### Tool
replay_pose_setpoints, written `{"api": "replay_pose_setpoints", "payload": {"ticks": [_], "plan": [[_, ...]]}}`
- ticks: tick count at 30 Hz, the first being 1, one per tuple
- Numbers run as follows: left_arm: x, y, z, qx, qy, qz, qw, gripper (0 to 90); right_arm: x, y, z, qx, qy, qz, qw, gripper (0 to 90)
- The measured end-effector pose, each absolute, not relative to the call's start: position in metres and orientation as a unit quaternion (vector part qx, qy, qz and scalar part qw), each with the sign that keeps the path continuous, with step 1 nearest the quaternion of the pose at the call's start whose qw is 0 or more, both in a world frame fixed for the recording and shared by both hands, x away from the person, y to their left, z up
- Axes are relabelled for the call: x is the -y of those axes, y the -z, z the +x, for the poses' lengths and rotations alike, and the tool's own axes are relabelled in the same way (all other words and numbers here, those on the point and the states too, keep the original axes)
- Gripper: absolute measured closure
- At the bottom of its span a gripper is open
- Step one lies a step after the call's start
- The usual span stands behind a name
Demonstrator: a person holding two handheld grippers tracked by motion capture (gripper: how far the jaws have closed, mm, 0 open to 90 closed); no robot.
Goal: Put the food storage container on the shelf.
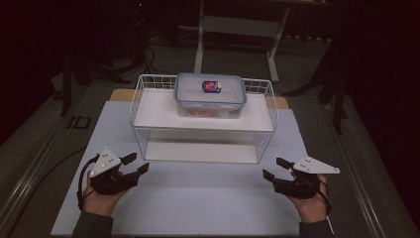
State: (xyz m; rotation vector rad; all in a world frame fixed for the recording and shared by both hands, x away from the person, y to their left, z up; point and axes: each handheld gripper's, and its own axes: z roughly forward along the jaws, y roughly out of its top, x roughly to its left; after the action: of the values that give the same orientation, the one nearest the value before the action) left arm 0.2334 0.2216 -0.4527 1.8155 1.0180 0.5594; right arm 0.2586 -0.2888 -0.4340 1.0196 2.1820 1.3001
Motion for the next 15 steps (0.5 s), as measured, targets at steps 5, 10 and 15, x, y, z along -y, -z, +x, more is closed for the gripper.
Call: {"api": "replay_pose_setpoints", "payload": {"ticks": [5,10,15], "plan": [[-0.236,0.463,0.230,-0.436,-0.228,0.731,0.472,43.4,0.305,0.443,0.253,-0.766,-0.477,0.386,0.189,29.6],[-0.247,0.468,0.227,-0.453,-0.270,0.710,0.467,43.3,0.312,0.447,0.247,-0.764,-0.477,0.386,0.198,28.8],[-0.251,0.467,0.227,-0.453,-0.285,0.702,0.470,43.3,0.313,0.448,0.247,-0.764,-0.477,0.381,0.209,28.1]]}}
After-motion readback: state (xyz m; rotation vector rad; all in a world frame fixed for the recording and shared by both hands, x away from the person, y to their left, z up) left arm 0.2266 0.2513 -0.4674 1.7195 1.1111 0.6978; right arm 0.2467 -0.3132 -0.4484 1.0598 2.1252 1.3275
